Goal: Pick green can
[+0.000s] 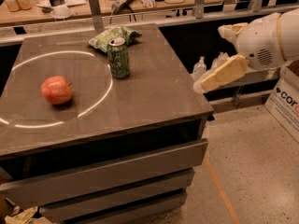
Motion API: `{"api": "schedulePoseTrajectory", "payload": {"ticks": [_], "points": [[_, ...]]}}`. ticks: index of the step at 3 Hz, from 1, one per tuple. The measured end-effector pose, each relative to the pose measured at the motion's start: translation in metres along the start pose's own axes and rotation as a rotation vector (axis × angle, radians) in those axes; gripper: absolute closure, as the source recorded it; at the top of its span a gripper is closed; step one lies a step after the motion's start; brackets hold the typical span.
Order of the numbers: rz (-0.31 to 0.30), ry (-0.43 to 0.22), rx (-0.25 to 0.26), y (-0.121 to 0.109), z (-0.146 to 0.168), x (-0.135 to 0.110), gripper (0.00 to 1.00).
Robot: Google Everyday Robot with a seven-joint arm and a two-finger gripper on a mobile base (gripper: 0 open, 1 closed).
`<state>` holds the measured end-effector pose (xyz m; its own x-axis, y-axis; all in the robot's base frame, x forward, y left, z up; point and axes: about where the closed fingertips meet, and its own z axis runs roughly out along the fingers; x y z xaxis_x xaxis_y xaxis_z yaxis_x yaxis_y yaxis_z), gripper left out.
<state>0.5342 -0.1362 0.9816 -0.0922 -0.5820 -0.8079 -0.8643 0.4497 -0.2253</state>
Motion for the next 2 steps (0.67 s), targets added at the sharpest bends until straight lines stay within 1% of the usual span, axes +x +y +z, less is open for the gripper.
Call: {"api": "schedulePoseTrajectory", "payload": {"ticks": [1, 2], "points": [[0.046, -0.135, 0.0, -0.009, 0.058, -0.013, 0.0], [0.084, -0.235, -0.028, -0.02, 0.116, -0.022, 0.0]]}}
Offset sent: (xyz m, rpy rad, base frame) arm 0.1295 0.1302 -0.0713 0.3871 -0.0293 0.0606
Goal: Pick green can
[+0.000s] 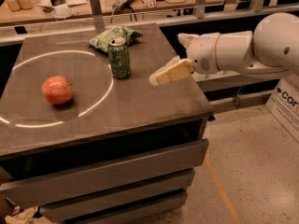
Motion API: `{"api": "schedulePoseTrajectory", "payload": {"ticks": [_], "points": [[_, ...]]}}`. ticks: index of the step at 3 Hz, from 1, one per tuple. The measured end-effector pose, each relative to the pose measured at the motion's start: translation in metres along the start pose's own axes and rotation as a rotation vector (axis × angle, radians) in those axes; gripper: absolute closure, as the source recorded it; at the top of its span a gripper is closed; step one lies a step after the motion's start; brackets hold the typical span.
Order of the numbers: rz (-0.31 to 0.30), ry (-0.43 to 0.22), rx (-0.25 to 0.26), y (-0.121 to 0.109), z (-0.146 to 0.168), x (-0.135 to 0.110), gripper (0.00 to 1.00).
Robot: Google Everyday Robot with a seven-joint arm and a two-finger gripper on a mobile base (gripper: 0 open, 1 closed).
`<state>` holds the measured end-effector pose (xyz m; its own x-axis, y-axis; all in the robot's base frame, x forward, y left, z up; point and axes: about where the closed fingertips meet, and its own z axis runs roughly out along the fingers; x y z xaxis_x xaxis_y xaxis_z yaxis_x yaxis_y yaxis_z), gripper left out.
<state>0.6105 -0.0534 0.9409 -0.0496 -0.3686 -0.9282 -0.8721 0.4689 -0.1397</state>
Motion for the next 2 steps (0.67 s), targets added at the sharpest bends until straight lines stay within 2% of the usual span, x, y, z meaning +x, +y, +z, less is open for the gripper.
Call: {"api": "schedulePoseTrajectory", "payload": {"ticks": [1, 2], "points": [[0.013, -0.07, -0.068, -0.006, 0.058, -0.001, 0.0], [0.01, -0.125, -0.16, -0.004, 0.119, -0.005, 0.01]]}}
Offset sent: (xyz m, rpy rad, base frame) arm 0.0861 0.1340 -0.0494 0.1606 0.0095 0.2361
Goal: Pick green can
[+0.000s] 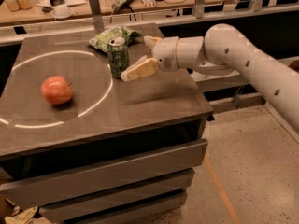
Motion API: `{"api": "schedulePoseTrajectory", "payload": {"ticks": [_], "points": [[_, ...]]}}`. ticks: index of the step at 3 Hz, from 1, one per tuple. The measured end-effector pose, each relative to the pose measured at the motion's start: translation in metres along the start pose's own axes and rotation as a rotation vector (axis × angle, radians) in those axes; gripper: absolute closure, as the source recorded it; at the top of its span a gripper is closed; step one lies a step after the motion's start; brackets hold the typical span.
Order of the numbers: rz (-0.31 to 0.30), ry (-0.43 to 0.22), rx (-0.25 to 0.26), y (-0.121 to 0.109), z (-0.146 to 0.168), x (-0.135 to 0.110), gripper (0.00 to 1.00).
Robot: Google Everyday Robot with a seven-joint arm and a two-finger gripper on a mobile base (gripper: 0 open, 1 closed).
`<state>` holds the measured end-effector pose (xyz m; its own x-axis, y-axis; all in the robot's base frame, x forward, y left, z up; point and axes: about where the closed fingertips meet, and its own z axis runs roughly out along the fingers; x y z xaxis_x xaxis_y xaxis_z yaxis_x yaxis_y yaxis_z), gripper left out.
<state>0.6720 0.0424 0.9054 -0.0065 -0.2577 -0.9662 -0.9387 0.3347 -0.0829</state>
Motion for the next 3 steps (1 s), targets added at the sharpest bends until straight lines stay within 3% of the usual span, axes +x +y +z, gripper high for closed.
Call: {"api": "schedulePoseTrajectory", "payload": {"ticks": [2, 3], "points": [[0.002, -0.07, -0.118, -0.007, 0.063, -0.001, 0.46], [0.001, -0.107, -0.127, -0.012, 0.07, -0.009, 0.69]]}}
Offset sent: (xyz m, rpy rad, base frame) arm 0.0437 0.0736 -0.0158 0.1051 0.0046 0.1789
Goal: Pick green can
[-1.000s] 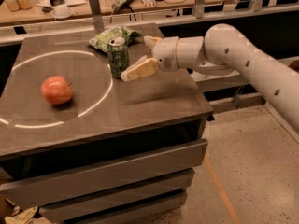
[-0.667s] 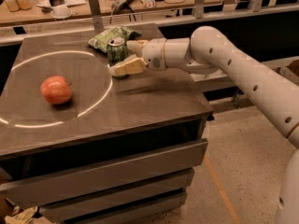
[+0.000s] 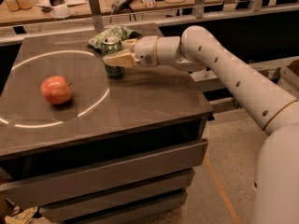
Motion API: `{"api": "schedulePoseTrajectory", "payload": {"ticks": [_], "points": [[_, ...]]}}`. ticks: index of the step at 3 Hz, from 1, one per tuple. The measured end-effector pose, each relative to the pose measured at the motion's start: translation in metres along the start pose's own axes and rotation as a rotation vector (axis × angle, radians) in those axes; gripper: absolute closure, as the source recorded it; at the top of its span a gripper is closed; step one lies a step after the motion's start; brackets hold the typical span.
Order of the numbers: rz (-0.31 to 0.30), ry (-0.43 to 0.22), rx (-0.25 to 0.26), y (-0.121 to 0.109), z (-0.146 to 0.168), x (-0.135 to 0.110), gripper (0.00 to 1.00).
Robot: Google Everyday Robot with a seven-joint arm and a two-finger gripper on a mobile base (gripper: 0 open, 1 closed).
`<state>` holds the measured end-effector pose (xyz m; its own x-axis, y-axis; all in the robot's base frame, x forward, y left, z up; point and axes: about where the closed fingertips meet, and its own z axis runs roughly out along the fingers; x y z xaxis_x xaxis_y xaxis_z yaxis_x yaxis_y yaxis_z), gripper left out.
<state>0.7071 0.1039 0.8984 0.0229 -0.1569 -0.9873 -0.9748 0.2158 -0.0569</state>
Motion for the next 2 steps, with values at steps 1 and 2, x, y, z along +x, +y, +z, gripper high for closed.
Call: {"api": "schedulePoseTrajectory", "payload": {"ticks": [1, 2], "points": [[-0.003, -0.024, -0.002, -0.004, 0.003, -0.006, 0.93], [-0.089, -0.106, 0.054, -0.011, -0.028, -0.064, 1.0]]}}
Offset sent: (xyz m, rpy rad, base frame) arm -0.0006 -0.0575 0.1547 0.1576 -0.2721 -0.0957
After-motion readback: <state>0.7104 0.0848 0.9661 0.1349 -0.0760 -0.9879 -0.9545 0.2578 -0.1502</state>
